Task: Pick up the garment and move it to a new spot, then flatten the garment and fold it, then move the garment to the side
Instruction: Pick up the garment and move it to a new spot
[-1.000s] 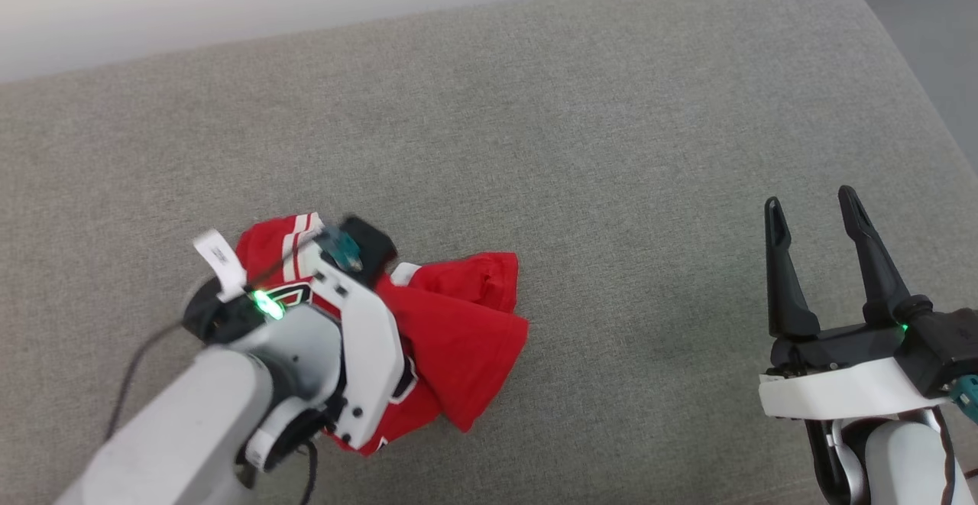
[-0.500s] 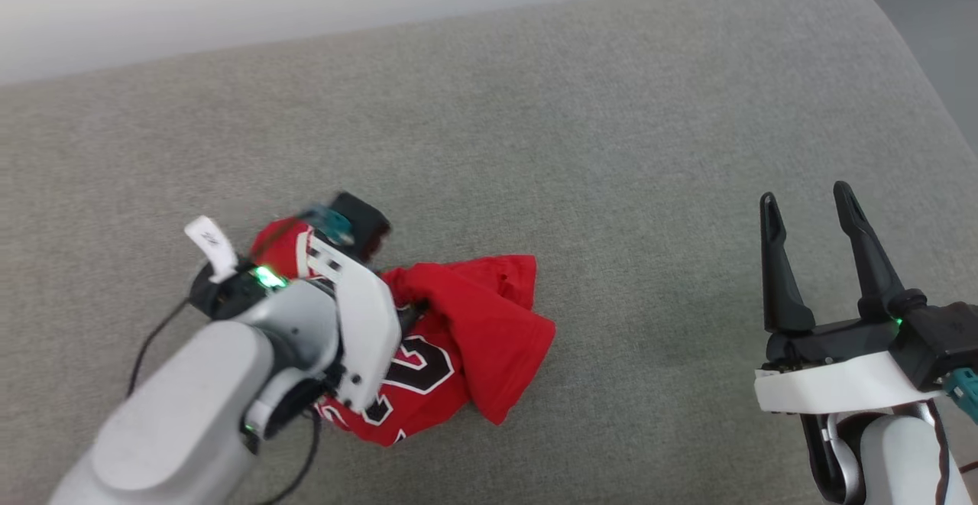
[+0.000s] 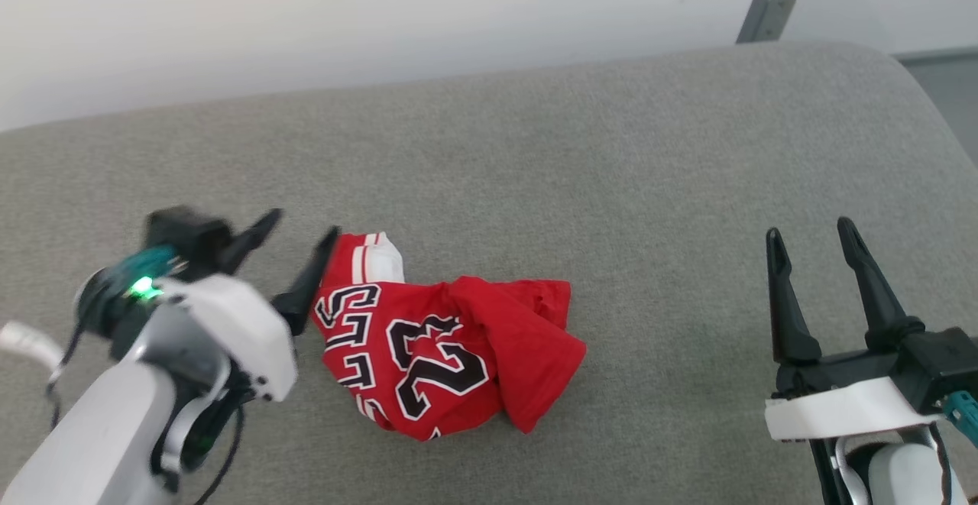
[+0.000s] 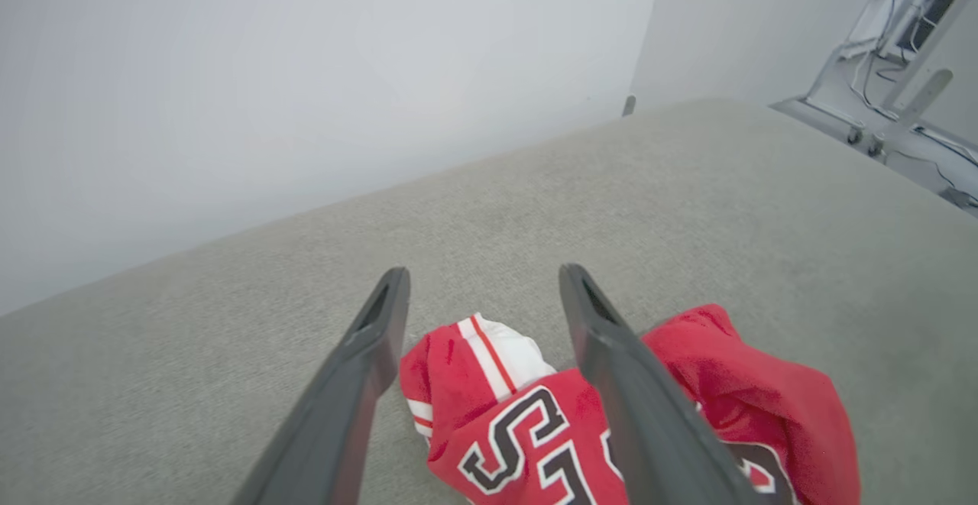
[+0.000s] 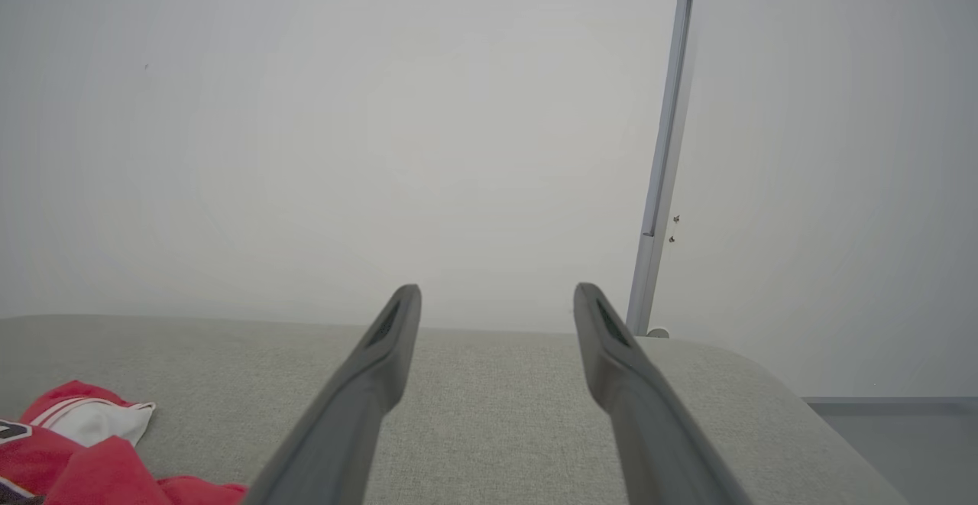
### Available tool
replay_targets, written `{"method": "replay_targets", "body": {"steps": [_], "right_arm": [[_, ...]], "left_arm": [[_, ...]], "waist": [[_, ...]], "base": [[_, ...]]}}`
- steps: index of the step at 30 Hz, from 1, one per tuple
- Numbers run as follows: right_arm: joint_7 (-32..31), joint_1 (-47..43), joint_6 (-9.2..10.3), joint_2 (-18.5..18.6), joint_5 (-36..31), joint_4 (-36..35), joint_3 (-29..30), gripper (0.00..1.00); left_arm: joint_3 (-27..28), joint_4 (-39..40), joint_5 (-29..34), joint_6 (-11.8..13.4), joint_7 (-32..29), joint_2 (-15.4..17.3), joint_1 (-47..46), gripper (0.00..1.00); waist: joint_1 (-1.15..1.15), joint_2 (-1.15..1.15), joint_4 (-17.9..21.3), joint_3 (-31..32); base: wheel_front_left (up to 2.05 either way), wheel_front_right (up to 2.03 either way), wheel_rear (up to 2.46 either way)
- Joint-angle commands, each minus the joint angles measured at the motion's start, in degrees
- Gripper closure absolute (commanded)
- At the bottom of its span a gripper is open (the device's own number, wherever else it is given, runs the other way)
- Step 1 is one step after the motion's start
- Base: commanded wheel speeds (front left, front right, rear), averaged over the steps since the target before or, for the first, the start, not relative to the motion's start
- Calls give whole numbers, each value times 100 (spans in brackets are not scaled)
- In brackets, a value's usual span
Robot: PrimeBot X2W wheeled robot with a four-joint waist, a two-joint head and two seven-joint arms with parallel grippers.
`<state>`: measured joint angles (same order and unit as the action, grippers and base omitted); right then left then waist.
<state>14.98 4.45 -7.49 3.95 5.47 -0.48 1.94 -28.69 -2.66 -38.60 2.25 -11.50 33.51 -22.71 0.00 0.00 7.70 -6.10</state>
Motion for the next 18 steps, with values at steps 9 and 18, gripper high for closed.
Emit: {"method": "replay_targets", "body": {"steps": [9,18], "right_arm": [[32,-281,0,198,47,197,76,0],[32,-423,0,383,131,451,17,0]], "left_arm": [[599,-29,-34,306,1545,98,1152,0],[1074,-183,-261,276,2494,143,2169,0]], "waist": [[0,0,-309,417],[0,0,-571,639]], "base": [[0,0,0],[0,0,0]]}}
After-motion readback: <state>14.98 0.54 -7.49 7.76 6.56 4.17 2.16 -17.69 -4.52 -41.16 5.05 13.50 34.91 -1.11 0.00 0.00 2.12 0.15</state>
